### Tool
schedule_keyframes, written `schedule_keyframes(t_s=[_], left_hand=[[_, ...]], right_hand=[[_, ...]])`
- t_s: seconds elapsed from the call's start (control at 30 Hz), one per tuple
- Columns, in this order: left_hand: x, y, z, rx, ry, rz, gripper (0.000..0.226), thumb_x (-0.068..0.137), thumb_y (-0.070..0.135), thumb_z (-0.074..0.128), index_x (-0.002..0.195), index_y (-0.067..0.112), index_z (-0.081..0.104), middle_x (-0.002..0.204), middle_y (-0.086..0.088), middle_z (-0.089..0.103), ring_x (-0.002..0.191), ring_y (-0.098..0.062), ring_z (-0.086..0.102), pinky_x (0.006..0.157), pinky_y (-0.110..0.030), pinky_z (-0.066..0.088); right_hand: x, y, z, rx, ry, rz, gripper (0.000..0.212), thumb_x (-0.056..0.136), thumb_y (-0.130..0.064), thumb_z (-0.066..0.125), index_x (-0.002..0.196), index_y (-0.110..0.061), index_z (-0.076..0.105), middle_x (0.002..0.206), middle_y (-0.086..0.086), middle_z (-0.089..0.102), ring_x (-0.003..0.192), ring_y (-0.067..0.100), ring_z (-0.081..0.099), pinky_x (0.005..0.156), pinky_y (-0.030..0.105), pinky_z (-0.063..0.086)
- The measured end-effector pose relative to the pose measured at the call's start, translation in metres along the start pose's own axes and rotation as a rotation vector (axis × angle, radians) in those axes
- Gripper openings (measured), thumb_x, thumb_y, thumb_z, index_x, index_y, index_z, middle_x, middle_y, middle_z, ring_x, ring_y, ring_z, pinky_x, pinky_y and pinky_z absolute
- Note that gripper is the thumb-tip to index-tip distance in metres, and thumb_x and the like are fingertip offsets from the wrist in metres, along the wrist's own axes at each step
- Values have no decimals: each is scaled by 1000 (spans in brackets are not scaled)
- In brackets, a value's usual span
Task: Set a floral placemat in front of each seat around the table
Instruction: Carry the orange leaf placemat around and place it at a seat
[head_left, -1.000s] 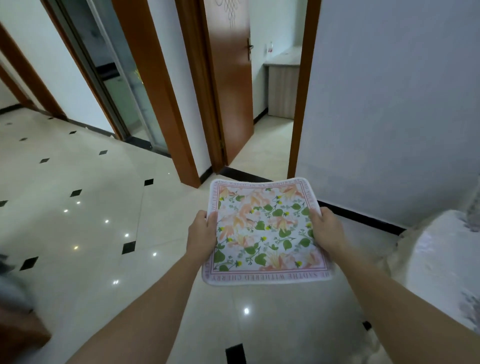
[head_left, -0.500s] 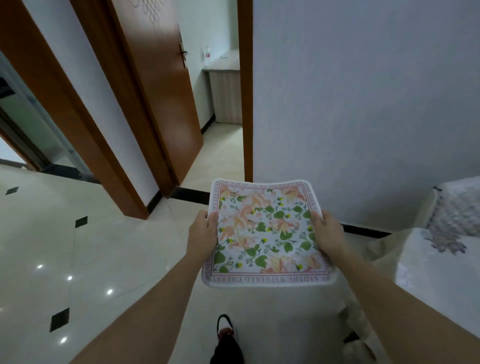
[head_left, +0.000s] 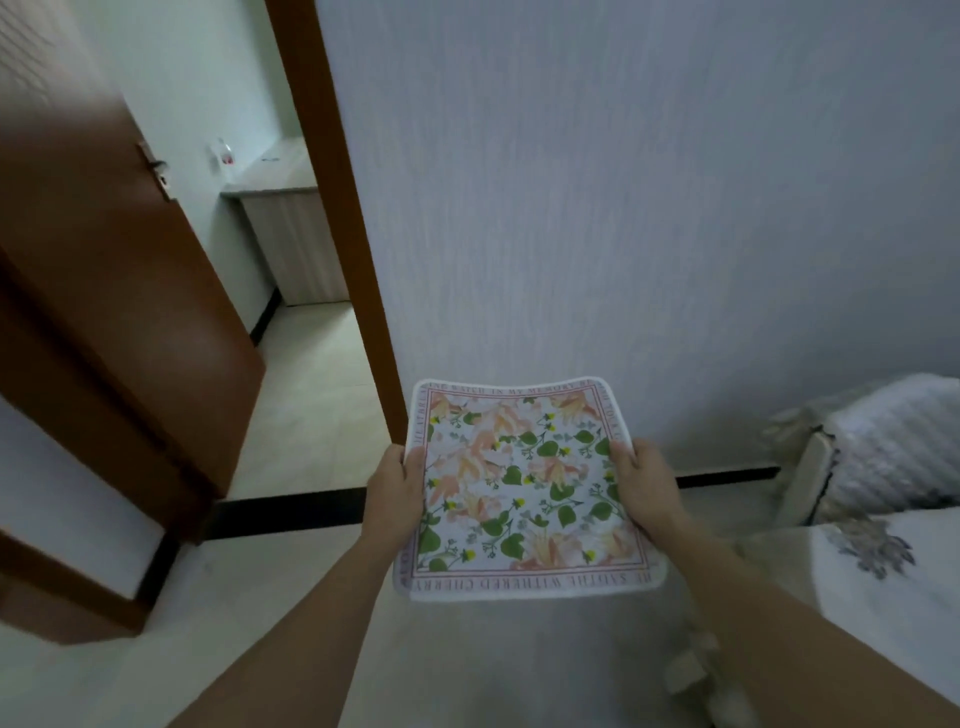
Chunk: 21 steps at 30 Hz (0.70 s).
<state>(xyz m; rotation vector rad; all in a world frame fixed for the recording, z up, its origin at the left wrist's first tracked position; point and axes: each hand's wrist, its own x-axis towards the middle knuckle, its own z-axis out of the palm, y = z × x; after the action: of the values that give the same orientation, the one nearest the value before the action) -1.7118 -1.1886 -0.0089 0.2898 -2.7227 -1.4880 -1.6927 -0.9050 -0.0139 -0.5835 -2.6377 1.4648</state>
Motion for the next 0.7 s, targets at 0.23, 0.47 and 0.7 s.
schedule_keyframes(t_s=[0.23, 0.47, 0.7], left_hand=[[95, 39, 41, 37, -155, 118, 35, 104, 39, 34, 97, 10, 52, 84, -6, 62, 74, -20, 64, 61, -36, 50], [162, 87, 112, -29, -302, 185, 30, 104, 38, 34, 94, 16, 52, 85, -5, 65, 73, -17, 66, 57, -28, 53], [240, 153, 217, 31, -382, 238, 32, 104, 36, 36, 98, 12, 55, 86, -7, 66, 74, -19, 67, 60, -32, 52]], right_hand=[[59, -8, -17, 36, 131, 89, 31, 102, -34, 39, 106, -9, 55, 90, 6, 65, 77, 18, 65, 59, 32, 52], [126, 16, -52, 49, 281, 178, 31, 101, -38, 38, 104, -12, 54, 90, 4, 64, 79, 19, 65, 65, 36, 54], [219, 44, -101, 96, 430, 203, 31, 102, -39, 37, 102, -13, 54, 88, 2, 63, 79, 20, 65, 69, 42, 56]])
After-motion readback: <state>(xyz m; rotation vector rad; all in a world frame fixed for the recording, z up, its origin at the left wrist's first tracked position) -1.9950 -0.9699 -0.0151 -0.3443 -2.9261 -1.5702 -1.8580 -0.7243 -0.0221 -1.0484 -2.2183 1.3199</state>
